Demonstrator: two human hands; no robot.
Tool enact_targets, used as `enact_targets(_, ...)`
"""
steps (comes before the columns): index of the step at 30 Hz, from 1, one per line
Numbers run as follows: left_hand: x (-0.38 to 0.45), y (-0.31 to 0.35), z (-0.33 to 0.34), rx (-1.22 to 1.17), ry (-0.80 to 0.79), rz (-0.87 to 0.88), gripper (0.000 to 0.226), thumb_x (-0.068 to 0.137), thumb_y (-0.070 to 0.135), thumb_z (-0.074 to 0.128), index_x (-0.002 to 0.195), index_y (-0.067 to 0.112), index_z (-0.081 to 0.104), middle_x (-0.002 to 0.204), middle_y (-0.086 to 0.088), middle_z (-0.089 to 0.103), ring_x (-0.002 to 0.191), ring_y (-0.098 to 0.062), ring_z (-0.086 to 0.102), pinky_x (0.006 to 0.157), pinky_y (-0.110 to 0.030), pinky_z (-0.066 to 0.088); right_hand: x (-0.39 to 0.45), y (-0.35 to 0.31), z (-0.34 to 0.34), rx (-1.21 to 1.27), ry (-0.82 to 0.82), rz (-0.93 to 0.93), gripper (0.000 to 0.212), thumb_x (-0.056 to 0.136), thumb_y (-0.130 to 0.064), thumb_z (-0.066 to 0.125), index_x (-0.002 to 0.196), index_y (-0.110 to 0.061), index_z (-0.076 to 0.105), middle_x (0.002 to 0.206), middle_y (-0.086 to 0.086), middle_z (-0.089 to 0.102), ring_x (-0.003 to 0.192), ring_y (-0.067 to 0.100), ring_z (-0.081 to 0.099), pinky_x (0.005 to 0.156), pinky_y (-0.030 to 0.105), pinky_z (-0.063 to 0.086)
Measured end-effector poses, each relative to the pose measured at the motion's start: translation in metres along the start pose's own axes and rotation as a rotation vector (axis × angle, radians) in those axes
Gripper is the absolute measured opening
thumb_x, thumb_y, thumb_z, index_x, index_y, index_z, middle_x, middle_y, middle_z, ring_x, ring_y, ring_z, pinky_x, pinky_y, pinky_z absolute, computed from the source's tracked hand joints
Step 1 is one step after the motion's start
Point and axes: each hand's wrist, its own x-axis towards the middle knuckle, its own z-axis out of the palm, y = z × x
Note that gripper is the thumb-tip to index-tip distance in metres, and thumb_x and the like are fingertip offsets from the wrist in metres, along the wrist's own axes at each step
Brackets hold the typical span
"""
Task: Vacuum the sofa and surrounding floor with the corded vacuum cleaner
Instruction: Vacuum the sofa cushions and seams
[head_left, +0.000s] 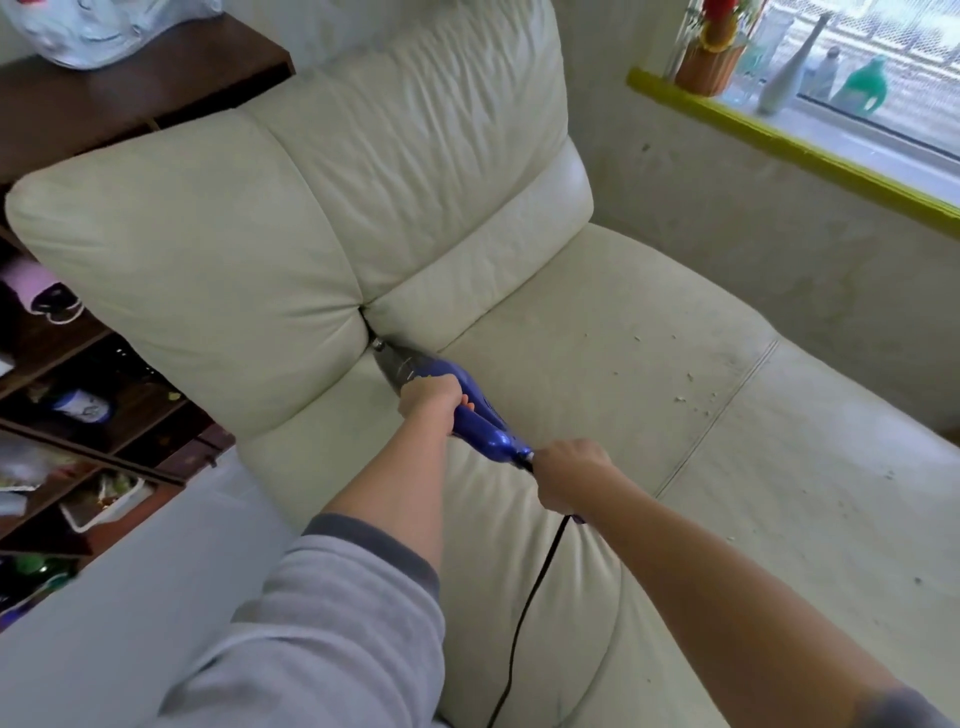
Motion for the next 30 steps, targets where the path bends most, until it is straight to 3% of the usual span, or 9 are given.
enact_targets(5, -0.014, -0.012, -0.001, -0.007, 0.024, 0.021, 0.037, 0.087, 0.001, 0.046, 0.123, 0.003, 0.052, 0.086, -0.012, 0.06, 0.053, -0.016, 0.053, 0.041, -0.026, 0.041, -0.019, 0.001, 0.008, -0.003, -0.018, -0.034, 0.034, 0.092, -0.006, 0.043, 0.122, -0.016, 0.055, 0.108, 0.001, 0.067, 0.099, 0.022, 0.066, 0.058, 0.024, 0.039)
enact_targets(9, -0.027, -0.022, -0.003, -0.003, 0.006, 0.014, 0.039, 0.087, 0.003, 0.048, 0.126, 0.002, 0.052, 0.082, -0.01, 0.06, 0.056, -0.016, 0.055, 0.047, -0.026, 0.044, -0.03, 0.005, 0.015, -0.041, -0.005, -0.026, 0.032, 0.093, -0.008, 0.044, 0.122, -0.015, 0.056, 0.109, 0.002, 0.064, 0.102, 0.022, 0.063, 0.07, 0.025, 0.041)
enact_targets(13, -0.025, -0.017, -0.013, 0.031, 0.015, 0.009, 0.042, 0.087, 0.003, 0.047, 0.129, 0.004, 0.052, 0.074, -0.008, 0.057, 0.054, -0.015, 0.053, 0.037, -0.022, 0.041, -0.019, -0.007, 0.016, -0.045, -0.021, -0.032, 0.03, 0.094, -0.009, 0.044, 0.12, -0.013, 0.057, 0.104, 0.002, 0.062, 0.094, 0.023, 0.062, 0.072, 0.026, 0.044)
enact_targets(16, -0.01, -0.01, -0.014, 0.073, 0.012, -0.004, 0.043, 0.087, 0.003, 0.046, 0.13, 0.005, 0.053, 0.073, -0.007, 0.055, 0.053, -0.013, 0.052, 0.033, -0.018, 0.038, 0.0, -0.012, 0.011, -0.04, -0.043, -0.013, 0.031, 0.094, -0.01, 0.045, 0.122, -0.013, 0.057, 0.109, 0.002, 0.063, 0.101, 0.024, 0.064, 0.077, 0.028, 0.048)
enact_targets(20, 0.006, 0.004, -0.006, 0.12, 0.014, -0.006, 0.034, 0.086, 0.003, 0.048, 0.119, 0.0, 0.057, 0.069, -0.006, 0.056, 0.052, -0.014, 0.052, 0.038, -0.023, 0.039, 0.015, -0.008, 0.001, -0.002, -0.05, -0.015, 0.032, 0.095, -0.009, 0.043, 0.123, -0.016, 0.055, 0.091, -0.001, 0.061, 0.101, 0.021, 0.064, 0.066, 0.025, 0.044)
enact_targets(24, 0.014, 0.016, -0.005, 0.145, -0.014, -0.018, 0.019, 0.089, 0.004, 0.043, 0.105, 0.005, 0.054, 0.067, -0.005, 0.051, 0.051, -0.013, 0.048, 0.037, -0.023, 0.038, 0.021, -0.006, -0.008, -0.036, -0.012, -0.05, 0.031, 0.095, -0.008, 0.041, 0.121, -0.016, 0.055, 0.108, -0.001, 0.068, 0.1, 0.019, 0.065, 0.064, 0.023, 0.04)
enact_targets(27, 0.013, 0.013, -0.007, 0.162, 0.001, -0.019, 0.014, 0.09, 0.005, 0.044, 0.101, 0.006, 0.052, 0.066, -0.006, 0.05, 0.051, -0.014, 0.047, 0.036, -0.022, 0.038, 0.014, -0.007, -0.008, -0.034, -0.027, -0.068, 0.03, 0.094, -0.008, 0.043, 0.12, -0.016, 0.056, 0.106, 0.0, 0.067, 0.097, 0.02, 0.064, 0.07, 0.024, 0.041)
enact_targets(30, -0.002, 0.006, -0.005, 0.142, -0.026, -0.022, 0.013, 0.089, 0.003, 0.045, 0.1, 0.003, 0.052, 0.067, -0.008, 0.051, 0.053, -0.015, 0.048, 0.044, -0.025, 0.04, 0.001, -0.002, -0.003, -0.023, -0.041, -0.074, 0.031, 0.093, -0.007, 0.043, 0.12, -0.015, 0.056, 0.102, 0.001, 0.066, 0.085, 0.022, 0.059, 0.065, 0.025, 0.04)
